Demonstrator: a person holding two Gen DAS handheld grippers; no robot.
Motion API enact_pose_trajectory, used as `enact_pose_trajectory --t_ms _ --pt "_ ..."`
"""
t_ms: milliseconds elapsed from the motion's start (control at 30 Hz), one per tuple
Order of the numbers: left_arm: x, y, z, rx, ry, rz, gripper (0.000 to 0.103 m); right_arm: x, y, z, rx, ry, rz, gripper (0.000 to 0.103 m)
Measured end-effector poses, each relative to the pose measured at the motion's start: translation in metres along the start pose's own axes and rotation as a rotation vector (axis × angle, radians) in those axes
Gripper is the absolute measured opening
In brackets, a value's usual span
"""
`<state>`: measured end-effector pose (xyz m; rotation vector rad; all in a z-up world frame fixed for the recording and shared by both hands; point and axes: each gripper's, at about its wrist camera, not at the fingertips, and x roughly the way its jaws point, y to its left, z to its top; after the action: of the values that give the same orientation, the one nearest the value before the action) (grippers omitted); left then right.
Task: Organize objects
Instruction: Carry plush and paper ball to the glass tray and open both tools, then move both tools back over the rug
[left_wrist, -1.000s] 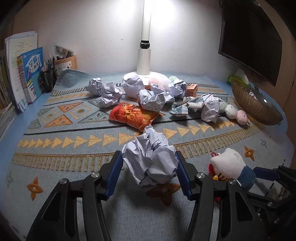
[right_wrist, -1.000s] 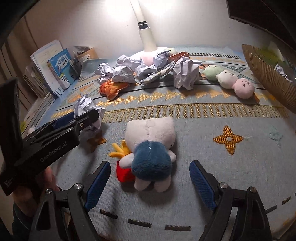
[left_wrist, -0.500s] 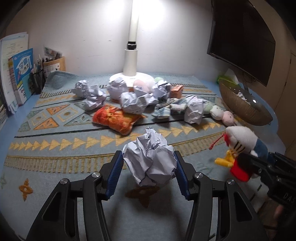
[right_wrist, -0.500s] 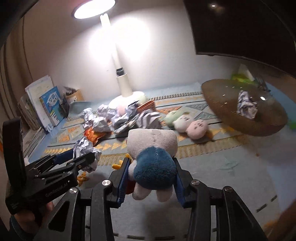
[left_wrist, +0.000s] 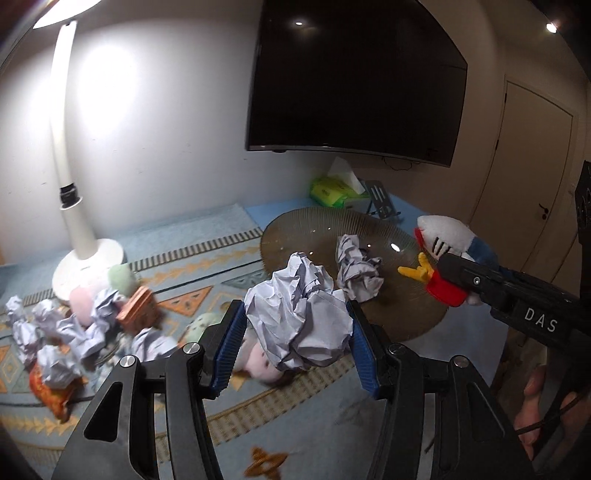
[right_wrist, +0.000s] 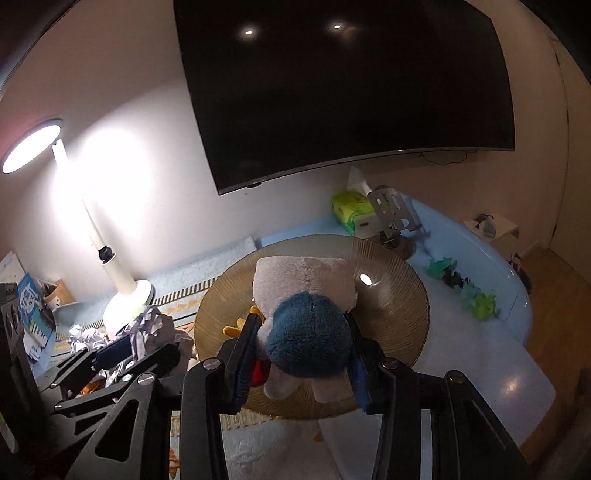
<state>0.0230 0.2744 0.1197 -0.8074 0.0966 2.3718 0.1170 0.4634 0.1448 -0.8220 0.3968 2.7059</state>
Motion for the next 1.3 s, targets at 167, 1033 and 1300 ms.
enact_pose_trajectory --t_ms 167,1033,1300 --pt "0.045 -0.021 0.023 -0.008 0.013 -0.04 0.051 0.025 -0.011 0.018 0.006 0.052 -0.061 0.048" --pt "-0.129 0.153 -0.075 -0.323 -0.06 0.237 0.08 -0.005 0.151 -0.078 -0.143 0.113 0.287 0.068" --pt "-0.141 0.225 -0.154 -0.447 -0.006 0.401 0.08 0.038 0.221 -0.135 -0.225 0.193 0.36 0.068"
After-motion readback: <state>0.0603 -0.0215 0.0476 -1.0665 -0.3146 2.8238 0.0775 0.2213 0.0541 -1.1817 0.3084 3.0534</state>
